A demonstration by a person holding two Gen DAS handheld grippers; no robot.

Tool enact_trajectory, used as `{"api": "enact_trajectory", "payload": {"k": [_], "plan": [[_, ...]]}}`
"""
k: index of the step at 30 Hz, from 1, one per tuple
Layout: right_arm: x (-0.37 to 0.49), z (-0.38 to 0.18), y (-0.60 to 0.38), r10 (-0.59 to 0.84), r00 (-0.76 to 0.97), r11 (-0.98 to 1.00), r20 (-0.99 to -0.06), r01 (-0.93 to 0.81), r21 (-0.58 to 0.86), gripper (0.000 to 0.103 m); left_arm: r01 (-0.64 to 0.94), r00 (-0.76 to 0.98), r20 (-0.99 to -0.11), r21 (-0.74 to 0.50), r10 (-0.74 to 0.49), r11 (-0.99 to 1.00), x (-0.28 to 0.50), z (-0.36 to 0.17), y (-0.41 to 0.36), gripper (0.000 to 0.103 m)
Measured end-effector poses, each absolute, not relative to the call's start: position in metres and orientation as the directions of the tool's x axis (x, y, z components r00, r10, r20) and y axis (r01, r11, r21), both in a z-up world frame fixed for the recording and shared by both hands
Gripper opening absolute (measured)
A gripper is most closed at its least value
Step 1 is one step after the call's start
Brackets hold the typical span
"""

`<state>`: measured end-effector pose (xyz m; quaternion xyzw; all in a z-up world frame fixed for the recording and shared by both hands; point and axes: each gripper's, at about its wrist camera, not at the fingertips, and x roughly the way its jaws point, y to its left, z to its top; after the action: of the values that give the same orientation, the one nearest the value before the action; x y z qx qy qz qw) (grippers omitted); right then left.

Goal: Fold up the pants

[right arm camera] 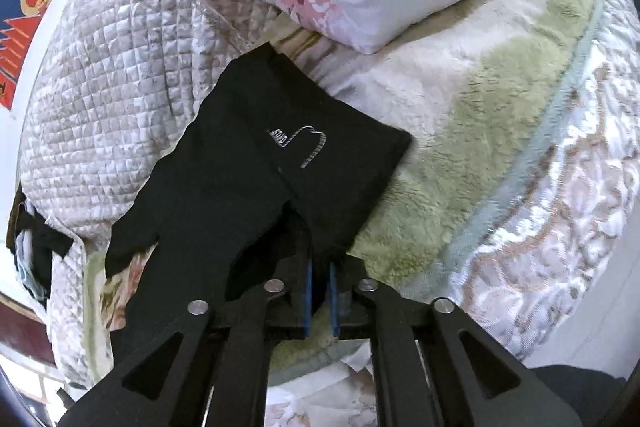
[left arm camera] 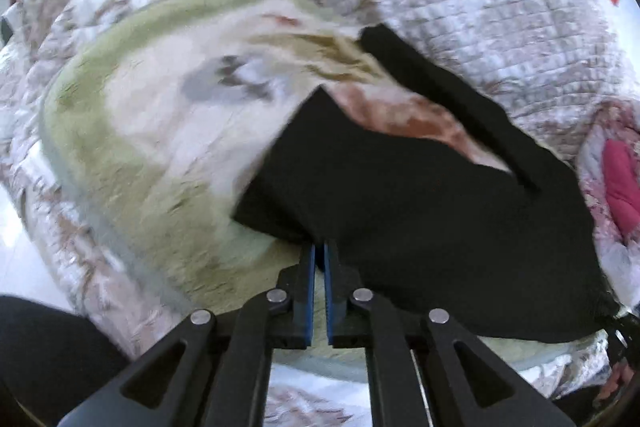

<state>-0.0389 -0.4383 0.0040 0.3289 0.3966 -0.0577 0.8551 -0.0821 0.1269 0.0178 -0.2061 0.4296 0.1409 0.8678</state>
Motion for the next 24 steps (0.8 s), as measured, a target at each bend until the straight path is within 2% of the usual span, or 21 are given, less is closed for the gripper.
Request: {"api": "enact_trajectory", "payload": {"k": [1,2,6,9,12,13,14,16,17,18,24], "plan": [[-0.044,0.007,-0.441,0.14,0.691,0.775,-0.709,0.369,0.513,0.031,-0.441,0.594,-0.799,-0.23,0.09,0.868,-0.086,0.02,0.129,0.008],[-0.047,0.009,-0.443,0.133,0.7,0.769,-0.702,0.373,0.518,0.032,-0.46,0.603,-0.79,-0.229,0.112,0.858,-0.09,0.024,0.132,0.008],[-0.058,0.021,-0.451,0.071,0.732,0.759,-0.678,0.401,0.513,0.033,-0.549,0.61,-0.767,-0.228,0.199,0.804,-0.1,0.036,0.151,0.008],[-0.056,0.035,-0.443,0.053,0.762,0.809,-0.646,0.346,0.475,0.033,-0.509,0.648,-0.743,-0.257,0.169,0.821,-0.097,0.042,0.152,0.013],[-0.044,0.044,-0.423,0.113,0.773,0.867,-0.624,0.231,0.443,0.033,-0.395,0.707,-0.698,-0.26,0.11,0.881,-0.094,0.049,0.132,0.027],[-0.04,0.044,-0.417,0.128,0.771,0.878,-0.623,0.204,0.433,0.033,-0.35,0.716,-0.695,-0.271,0.069,0.897,-0.091,0.047,0.125,0.036],[-0.034,0.043,-0.41,0.146,0.762,0.89,-0.631,0.177,0.42,0.033,-0.307,0.706,-0.708,-0.29,0.013,0.906,-0.085,0.041,0.121,0.04],[-0.023,0.033,-0.402,0.169,0.724,0.904,-0.669,0.157,0.398,0.033,-0.295,0.617,-0.783,-0.324,-0.08,0.899,-0.069,0.017,0.118,0.04],[-0.018,0.027,-0.401,0.163,0.701,0.907,-0.694,0.17,0.385,0.033,-0.328,0.572,-0.816,-0.322,-0.084,0.888,-0.064,0.006,0.121,0.033],[-0.016,0.021,-0.403,0.154,0.683,0.907,-0.714,0.189,0.377,0.033,-0.341,0.576,-0.814,-0.326,-0.078,0.882,-0.065,0.003,0.125,0.029],[-0.013,0.027,-0.402,0.132,0.702,0.918,-0.7,0.18,0.353,0.033,-0.437,0.578,-0.808,-0.187,0.115,0.88,-0.07,0.024,0.134,0.028]]}}
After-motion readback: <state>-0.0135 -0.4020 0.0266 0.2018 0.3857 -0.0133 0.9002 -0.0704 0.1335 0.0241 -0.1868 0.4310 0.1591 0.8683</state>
